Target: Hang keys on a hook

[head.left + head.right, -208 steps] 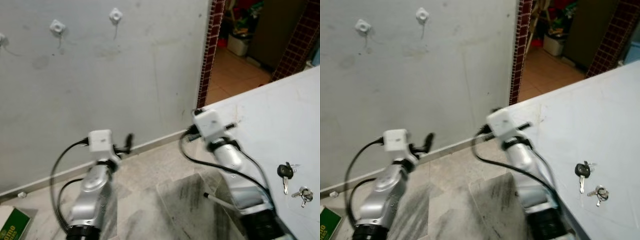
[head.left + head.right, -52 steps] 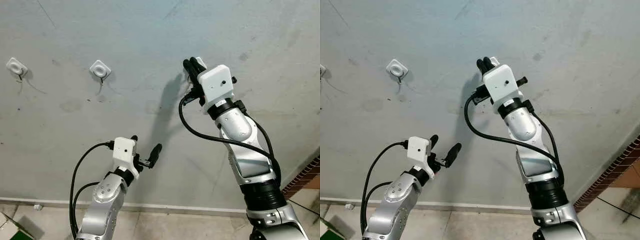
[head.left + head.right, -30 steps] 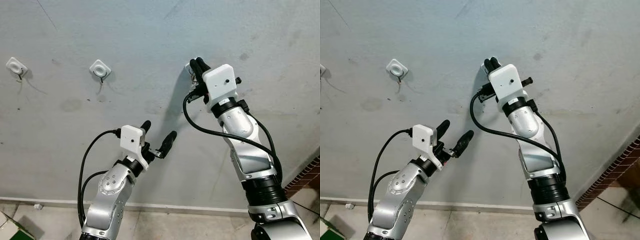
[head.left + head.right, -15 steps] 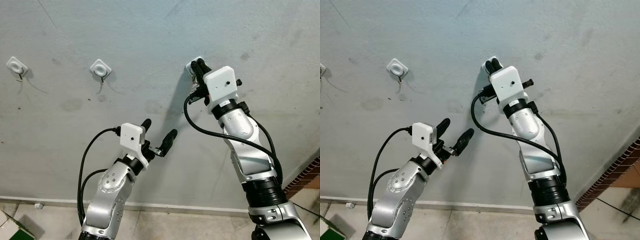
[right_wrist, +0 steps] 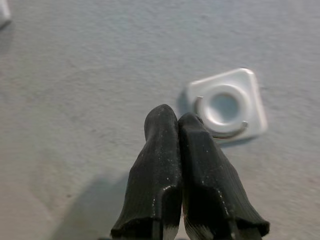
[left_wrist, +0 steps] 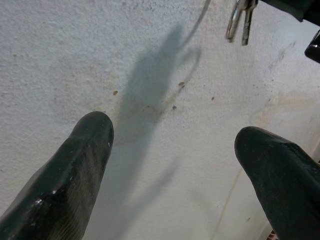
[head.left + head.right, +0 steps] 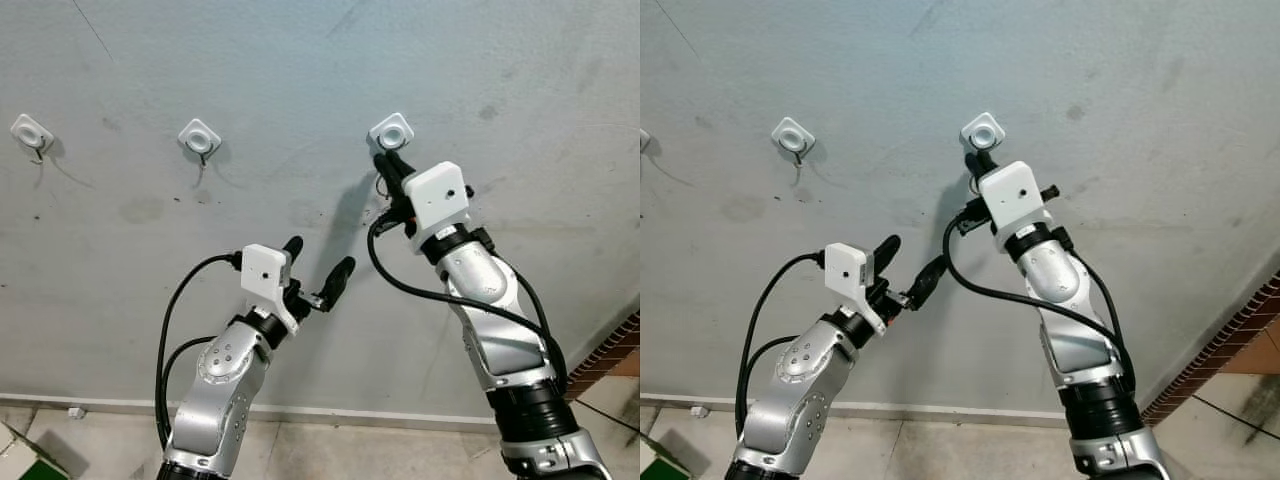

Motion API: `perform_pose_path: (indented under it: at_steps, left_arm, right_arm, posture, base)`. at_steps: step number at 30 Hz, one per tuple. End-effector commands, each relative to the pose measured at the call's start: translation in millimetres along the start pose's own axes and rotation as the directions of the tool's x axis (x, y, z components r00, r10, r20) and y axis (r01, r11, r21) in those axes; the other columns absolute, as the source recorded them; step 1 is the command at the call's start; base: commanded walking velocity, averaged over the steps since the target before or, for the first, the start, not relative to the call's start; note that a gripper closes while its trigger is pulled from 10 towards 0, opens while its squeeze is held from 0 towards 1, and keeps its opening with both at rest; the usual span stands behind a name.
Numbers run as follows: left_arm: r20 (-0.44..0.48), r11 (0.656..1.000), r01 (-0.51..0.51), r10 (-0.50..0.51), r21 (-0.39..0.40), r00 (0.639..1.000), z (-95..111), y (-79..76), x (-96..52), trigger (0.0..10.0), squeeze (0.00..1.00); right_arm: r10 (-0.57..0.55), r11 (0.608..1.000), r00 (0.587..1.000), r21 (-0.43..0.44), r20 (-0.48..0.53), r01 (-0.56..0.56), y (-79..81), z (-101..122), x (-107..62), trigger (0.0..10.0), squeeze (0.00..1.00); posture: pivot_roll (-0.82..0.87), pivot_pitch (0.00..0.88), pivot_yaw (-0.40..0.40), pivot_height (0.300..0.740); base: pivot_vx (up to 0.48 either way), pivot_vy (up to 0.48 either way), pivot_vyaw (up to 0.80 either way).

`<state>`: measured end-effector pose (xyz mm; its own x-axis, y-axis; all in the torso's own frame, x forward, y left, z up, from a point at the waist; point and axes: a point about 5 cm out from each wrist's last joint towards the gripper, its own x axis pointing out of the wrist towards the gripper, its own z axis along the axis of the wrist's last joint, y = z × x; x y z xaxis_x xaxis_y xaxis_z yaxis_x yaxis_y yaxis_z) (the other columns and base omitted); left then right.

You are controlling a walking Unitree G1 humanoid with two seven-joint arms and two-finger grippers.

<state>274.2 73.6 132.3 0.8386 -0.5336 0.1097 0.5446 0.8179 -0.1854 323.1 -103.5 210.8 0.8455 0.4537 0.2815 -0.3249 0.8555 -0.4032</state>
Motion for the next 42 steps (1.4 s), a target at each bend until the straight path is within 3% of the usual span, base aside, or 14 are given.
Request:
perform_pose_path:
  at_steps: [1,9,24,42]
  left_arm:
    - [0.002,1.0,-0.016,0.016,0.005,1.0,3,3.7,-0.2,10.0,0.0]
    - [-0.003,1.0,-0.02,0.02,0.004,1.0,2,4.3,0.1,10.0,0.0]
    - [-0.008,1.0,-0.022,0.022,0.003,1.0,0,4.1,0.2,10.0,0.0]
    - [-0.015,1.0,-0.026,0.026,0.006,1.0,-1,4.6,-0.8,10.0,0.0]
  right_arm:
    - [0.027,1.0,1.0,0.005,0.011,-0.027,4.2,4,-1.1,10.0,0.0]
    - [0.028,1.0,1.0,0.011,0.015,-0.028,5.4,6,-1.2,10.0,0.0]
    - [0.014,0.997,0.993,0.068,0.116,-0.022,-6.4,45,9.9,10.0,0.0]
    - [-0.013,0.996,0.99,0.095,0.138,-0.001,-16.0,55,18.9,10.0,0.0]
  posture:
    - [-0.07,0.0,0.052,0.74]
    - [-0.07,0.0,0.052,0.74]
    - [-0.07,0.0,0.05,0.74]
    - [-0.06,0.0,0.045,0.74]
  base:
    - [0.0,0.0,0.0]
    - [0.0,0.0,0.0]
    - [0.0,0.0,0.0]
    - [0.0,0.0,0.0]
